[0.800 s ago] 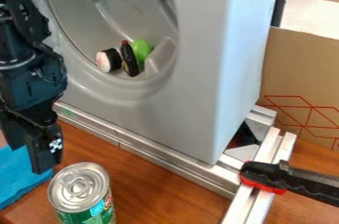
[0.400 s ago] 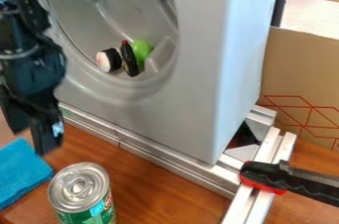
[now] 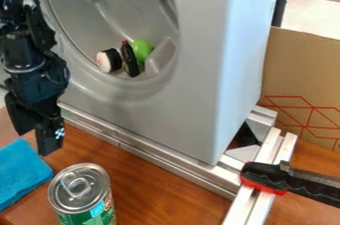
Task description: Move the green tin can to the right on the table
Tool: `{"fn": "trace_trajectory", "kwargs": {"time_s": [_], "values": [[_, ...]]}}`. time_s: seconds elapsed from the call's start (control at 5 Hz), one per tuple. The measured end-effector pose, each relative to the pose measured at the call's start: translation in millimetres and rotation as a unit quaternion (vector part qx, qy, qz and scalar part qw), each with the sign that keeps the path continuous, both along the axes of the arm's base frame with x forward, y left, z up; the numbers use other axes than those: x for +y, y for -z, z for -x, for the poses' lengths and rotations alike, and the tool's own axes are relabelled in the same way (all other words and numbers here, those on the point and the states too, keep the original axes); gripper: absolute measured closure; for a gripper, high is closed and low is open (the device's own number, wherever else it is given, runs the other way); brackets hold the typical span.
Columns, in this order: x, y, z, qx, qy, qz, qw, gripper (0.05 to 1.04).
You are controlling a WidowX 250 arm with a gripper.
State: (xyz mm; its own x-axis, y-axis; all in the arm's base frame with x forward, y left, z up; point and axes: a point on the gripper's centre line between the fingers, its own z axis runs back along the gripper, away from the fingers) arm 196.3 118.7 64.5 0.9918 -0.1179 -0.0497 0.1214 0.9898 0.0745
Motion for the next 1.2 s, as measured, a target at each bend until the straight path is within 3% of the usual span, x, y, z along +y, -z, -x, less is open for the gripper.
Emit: {"fn": "trace_trajectory", "kwargs": {"time_s": [0.4, 0.6, 0.8, 1.0, 1.2], "values": [[6, 4.4, 2, 0.011, 0.007, -0.013, 0.9998, 0.083], [14, 7.0, 3, 0.01, -0.003, -0.035, 0.9993, 0.083], [9, 17.7, 12, 0.017, 0.004, -0.03, 0.9994, 0.083], [5, 40.1, 26, 0.027, 0.007, -0.011, 0.9996, 0.083], [-9, 48.2, 36, 0.038, 0.015, 0.016, 0.999, 0.083]]}}
